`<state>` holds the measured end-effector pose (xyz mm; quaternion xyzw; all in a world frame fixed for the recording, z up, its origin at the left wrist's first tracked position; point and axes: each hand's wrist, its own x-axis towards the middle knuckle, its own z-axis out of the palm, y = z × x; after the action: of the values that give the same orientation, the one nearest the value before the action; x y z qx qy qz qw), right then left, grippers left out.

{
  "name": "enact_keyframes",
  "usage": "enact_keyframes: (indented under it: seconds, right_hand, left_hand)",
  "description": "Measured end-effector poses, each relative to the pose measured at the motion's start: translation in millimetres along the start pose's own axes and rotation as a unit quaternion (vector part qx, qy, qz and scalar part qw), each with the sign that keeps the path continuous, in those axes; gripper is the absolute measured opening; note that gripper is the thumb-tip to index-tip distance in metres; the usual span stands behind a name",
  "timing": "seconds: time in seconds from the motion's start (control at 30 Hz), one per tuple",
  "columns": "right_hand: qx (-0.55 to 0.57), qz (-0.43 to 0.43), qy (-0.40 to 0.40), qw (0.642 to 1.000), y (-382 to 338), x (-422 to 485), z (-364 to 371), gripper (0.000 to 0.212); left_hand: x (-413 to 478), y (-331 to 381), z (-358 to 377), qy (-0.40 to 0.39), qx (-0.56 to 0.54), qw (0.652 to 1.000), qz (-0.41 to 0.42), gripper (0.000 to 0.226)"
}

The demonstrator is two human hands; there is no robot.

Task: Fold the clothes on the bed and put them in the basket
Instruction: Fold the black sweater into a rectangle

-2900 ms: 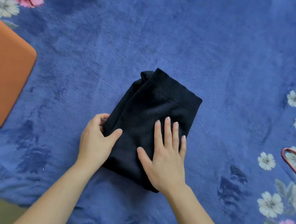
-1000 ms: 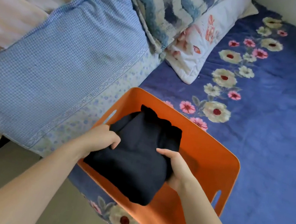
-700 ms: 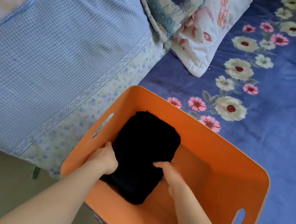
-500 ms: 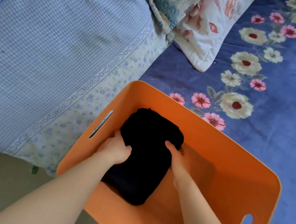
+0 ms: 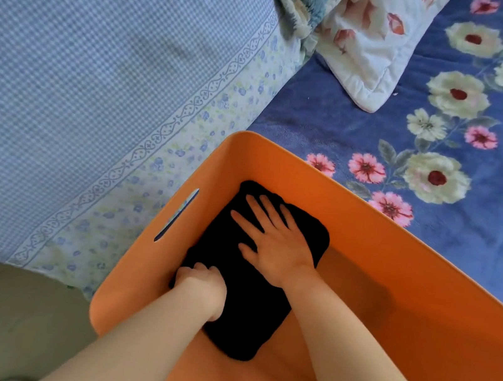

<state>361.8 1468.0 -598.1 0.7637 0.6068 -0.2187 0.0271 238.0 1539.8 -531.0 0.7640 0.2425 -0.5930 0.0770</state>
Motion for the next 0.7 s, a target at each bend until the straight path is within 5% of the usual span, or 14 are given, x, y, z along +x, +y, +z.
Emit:
enact_keyframes:
  seconds: [0.23, 0.37, 0.5, 0.7]
  right_hand:
    - [-0.018, 0.018, -0.024, 0.999, -4.5, 6.8, 4.7, 0.060]
    - [0.030, 0.003, -0.049, 0.998, -8.7, -12.3, -18.1, 0.062]
    - [0.104, 0.074, -0.033, 0.991, -13.6, -79.3, -51.0, 0.065]
    - [0.080, 0.140, 0.022, 0.987, -17.6, -207.4, -100.4, 0.067]
  left_hand:
    - [22.6, 14.2, 13.4, -0.009, 0.038, 0.999, 0.002, 0.066]
    - [22.5, 5.5, 16.3, -0.023, -0.078, 0.997, -0.008, 0.066]
    - [-15.9, 5.1, 11.9, 0.102, -0.208, 0.973, 0.017, 0.044]
    - [-102.3, 68.9, 16.6, 0.285, -0.244, 0.925, 0.066, 0.036]
